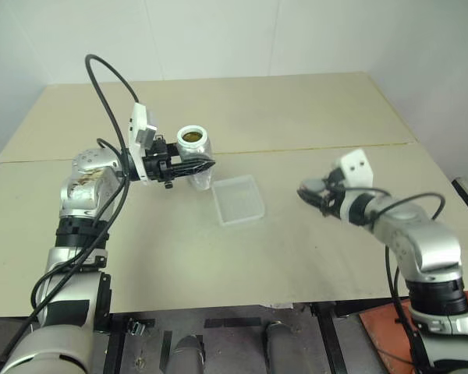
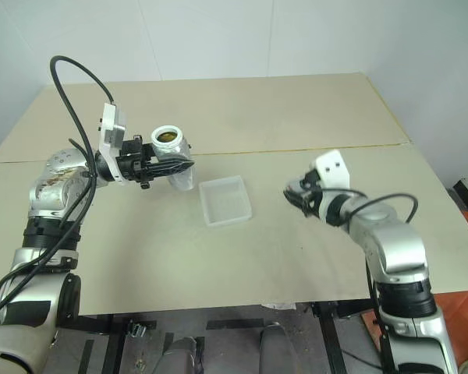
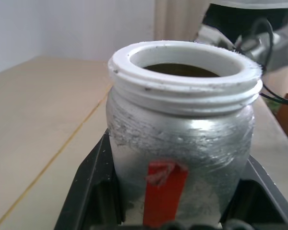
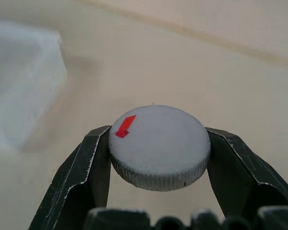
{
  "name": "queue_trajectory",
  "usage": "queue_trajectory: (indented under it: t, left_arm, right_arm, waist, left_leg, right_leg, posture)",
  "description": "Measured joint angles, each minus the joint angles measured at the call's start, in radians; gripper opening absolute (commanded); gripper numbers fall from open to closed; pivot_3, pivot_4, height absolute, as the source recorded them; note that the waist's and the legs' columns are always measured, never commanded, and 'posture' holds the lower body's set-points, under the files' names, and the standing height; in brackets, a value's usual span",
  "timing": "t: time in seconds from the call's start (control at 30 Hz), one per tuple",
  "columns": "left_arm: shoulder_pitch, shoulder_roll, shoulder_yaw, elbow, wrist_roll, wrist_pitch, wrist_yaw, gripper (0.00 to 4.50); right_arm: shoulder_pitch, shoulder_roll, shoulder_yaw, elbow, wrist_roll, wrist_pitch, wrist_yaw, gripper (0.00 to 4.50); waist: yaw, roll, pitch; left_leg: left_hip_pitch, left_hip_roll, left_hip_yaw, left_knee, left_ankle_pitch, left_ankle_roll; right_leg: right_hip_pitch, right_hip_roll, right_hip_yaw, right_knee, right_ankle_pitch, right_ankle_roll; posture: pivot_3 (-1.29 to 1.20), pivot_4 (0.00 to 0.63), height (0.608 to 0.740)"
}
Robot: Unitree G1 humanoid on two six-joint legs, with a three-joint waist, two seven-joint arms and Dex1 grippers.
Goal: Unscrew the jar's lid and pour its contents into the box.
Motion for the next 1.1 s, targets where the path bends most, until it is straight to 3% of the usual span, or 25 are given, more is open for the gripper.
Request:
queue_trajectory:
  t: [0.13, 0.3, 0.4, 0.5, 0.63, 0.7, 0.77, 0.93, 1.1]
  left_arm:
    - [0.0, -0.015, -0.009, -0.005, 0.051, -0.055, 0.081, 1.93]
    - [-0.005, -0.037, -0.065, 0.037, 0.214, -0.273, 0.207, 1.93]
    - [-0.03, -0.073, -0.114, 0.126, 0.367, -0.492, 0.368, 1.93]
    - [-0.078, -0.058, -0.214, 0.24, 0.613, -0.793, 0.589, 1.93]
    - [-0.259, 0.06, -0.55, 0.338, 1.25, -1.072, 1.177, 1.93]
    - [-0.396, 0.071, -0.752, 0.391, 1.554, -1.045, 1.518, 1.93]
    - [-0.492, 0.044, -0.878, 0.452, 1.737, -0.981, 1.728, 1.93]
    - [-0.593, -0.042, -1.056, 0.537, 1.934, -0.887, 1.827, 1.93]
    - [-0.536, -0.067, -1.108, 0.521, 1.954, -0.887, 1.866, 1.93]
  right_arm:
    - [0.052, 0.014, 0.018, 0.022, -0.032, -0.033, 0.002, 4.45]
    - [0.058, -0.019, -0.006, -0.024, 0.0, -0.003, 0.053, 4.45]
    - [0.034, -0.087, -0.059, -0.12, 0.087, 0.071, 0.122, 4.45]
    - [-0.017, -0.12, -0.111, -0.191, 0.195, 0.172, 0.177, 4.45]
    - [-0.124, -0.166, -0.125, -0.242, 0.354, 0.318, 0.249, 4.45]
    - [-0.166, -0.194, -0.125, -0.247, 0.402, 0.346, 0.283, 4.45]
    - [-0.198, -0.212, -0.122, -0.247, 0.432, 0.352, 0.308, 4.45]
    - [-0.212, -0.217, -0.1, -0.244, 0.446, 0.345, 0.326, 4.45]
    - [-0.208, -0.192, -0.117, -0.262, 0.457, 0.343, 0.277, 4.45]
  waist:
    - [0.0, 0.0, 0.0]
    - [0.007, 0.0, 0.0]
    - [0.02, 0.0, 0.0]
    - [0.029, 0.0, 0.0]
    - [0.039, -0.001, 0.001]
    - [0.054, -0.001, 0.001]
    - [0.061, -0.001, 0.001]
    - [0.074, -0.001, 0.001]
    - [0.072, -0.001, 0.001]
  left_leg:
    - [0.0, 0.0, 0.0, 0.0, 0.0, 0.0]
    - [0.0, 0.0, 0.0, 0.0, 0.0, 0.0]
    - [0.0, 0.0, 0.0, 0.0, 0.0, 0.0]
    - [0.001, 0.0, 0.0, 0.0, 0.0, 0.0]
    - [-0.001, -0.001, 0.0, 0.0, 0.0, 0.0]
    - [-0.002, -0.002, 0.0, 0.001, 0.0, 0.0]
    - [-0.005, -0.002, 0.0, 0.001, 0.0, 0.0]
    - [-0.008, -0.003, 0.0, 0.001, 0.0, 0.0]
    - [-0.009, -0.002, 0.0, 0.001, 0.001, -0.002]
  right_leg:
    - [0.001, 0.0, 0.0, -0.001, 0.0, 0.0]
    - [0.001, 0.0, 0.0, -0.008, 0.0, 0.0]
    - [0.001, 0.0, 0.0, -0.009, 0.0, 0.0]
    - [0.002, 0.0, 0.0, -0.009, 0.0, 0.0]
    - [0.002, -0.001, 0.0, -0.012, 0.002, 0.002]
    - [0.002, -0.001, 0.0, -0.012, 0.002, 0.003]
    - [0.001, -0.002, 0.0, -0.011, 0.003, 0.004]
    - [-0.002, -0.002, -0.001, -0.009, 0.003, 0.005]
    - [-0.003, -0.002, -0.001, -0.008, 0.003, 0.004]
  posture:
    - [0.0, 0.15, 0.74]
    - [0.0, 0.15, 0.74]
    - [0.0, 0.15, 0.74]
    - [0.0, 0.15, 0.74]
    - [0.0, 0.15, 0.74]
    - [0.0, 0.15, 0.74]
    - [0.0, 0.15, 0.74]
    - [0.0, 0.15, 0.74]
    - [0.0, 0.15, 0.74]
